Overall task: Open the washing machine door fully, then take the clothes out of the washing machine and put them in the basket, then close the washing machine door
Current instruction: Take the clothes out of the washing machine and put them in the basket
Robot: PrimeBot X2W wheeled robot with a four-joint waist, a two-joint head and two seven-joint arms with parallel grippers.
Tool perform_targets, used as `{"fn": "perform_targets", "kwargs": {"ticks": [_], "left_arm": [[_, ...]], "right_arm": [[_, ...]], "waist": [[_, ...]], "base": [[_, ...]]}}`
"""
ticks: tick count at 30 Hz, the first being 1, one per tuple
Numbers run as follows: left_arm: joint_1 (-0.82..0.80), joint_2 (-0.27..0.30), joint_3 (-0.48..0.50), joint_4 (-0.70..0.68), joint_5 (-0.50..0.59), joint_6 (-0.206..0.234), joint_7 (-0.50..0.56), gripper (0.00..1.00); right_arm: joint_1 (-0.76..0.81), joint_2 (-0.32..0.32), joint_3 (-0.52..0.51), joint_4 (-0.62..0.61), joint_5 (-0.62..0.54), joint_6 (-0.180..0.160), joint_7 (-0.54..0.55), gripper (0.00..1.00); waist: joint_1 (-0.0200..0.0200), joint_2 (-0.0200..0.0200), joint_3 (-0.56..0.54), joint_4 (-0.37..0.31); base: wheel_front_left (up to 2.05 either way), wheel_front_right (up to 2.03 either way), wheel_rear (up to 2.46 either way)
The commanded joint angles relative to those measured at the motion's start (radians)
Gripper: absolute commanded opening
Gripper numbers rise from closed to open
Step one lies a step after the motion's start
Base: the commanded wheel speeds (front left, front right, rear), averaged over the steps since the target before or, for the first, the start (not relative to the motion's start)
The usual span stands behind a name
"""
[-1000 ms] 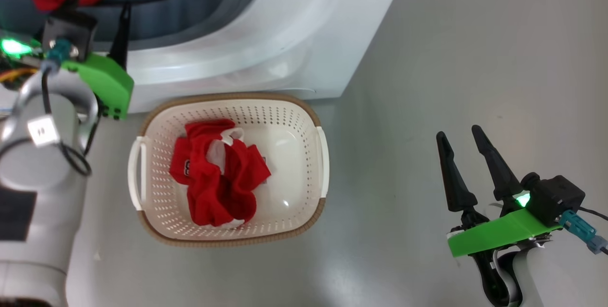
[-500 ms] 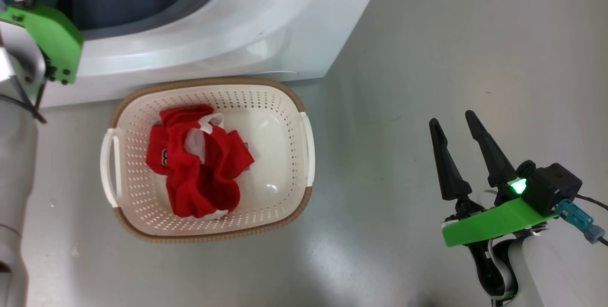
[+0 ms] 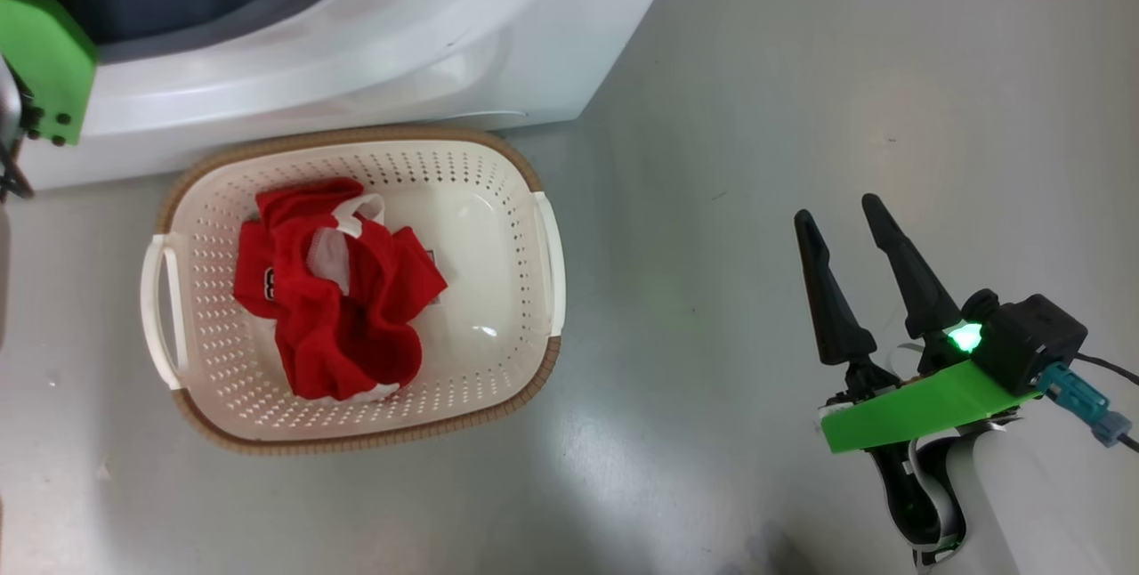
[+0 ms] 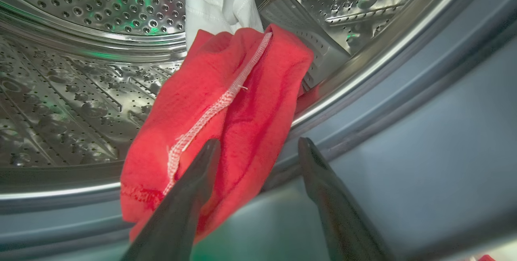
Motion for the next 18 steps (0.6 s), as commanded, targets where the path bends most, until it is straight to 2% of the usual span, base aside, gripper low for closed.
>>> {"fn": "perform_targets", "kwargs": {"ticks": [1, 10, 13, 15, 16, 17, 18], "left_arm": [[-0.022, 0.059, 0.007, -0.013, -0.001, 0.006, 0.005, 1.0], [-0.026, 0.083, 0.001, -0.008, -0.018, 0.011, 0.034, 0.98], [-0.026, 0.089, -0.002, -0.007, -0.024, 0.011, 0.036, 0.48], [-0.026, 0.092, -0.005, -0.007, -0.027, 0.013, 0.032, 0.28], [-0.025, 0.093, -0.006, -0.006, -0.028, 0.014, 0.03, 0.22], [-0.025, 0.093, -0.006, -0.006, -0.028, 0.014, 0.03, 0.22], [-0.025, 0.094, -0.008, -0.006, -0.029, 0.014, 0.029, 0.15]], "right_arm": [[-0.003, -0.004, 0.022, -0.024, 0.022, 0.003, -0.006, 1.0], [-0.013, -0.004, 0.023, -0.025, 0.026, 0.003, -0.006, 1.0], [-0.015, -0.004, 0.022, -0.026, 0.026, 0.003, -0.006, 1.0], [-0.015, -0.004, 0.022, -0.026, 0.027, 0.003, -0.006, 1.0], [-0.015, -0.004, 0.021, -0.026, 0.027, 0.003, -0.006, 1.0], [-0.015, -0.004, 0.021, -0.026, 0.027, 0.003, -0.006, 1.0], [-0.015, -0.004, 0.021, -0.026, 0.027, 0.003, -0.006, 1.0]], "waist": [[0.0, 0.0, 0.007, -0.004], [0.0, 0.0, 0.015, -0.015], [0.0, 0.0, 0.016, -0.016], [0.0, 0.0, 0.015, -0.016], [0.0, 0.0, 0.015, -0.016], [0.0, 0.0, 0.015, -0.016], [0.0, 0.0, 0.014, -0.016]], "base": [[0.0, 0.0, 0.0], [0.0, 0.0, 0.0], [0.0, 0.0, 0.0], [0.0, 0.0, 0.0], [0.0, 0.0, 0.0], [0.0, 0.0, 0.0], [0.0, 0.0, 0.0]]}}
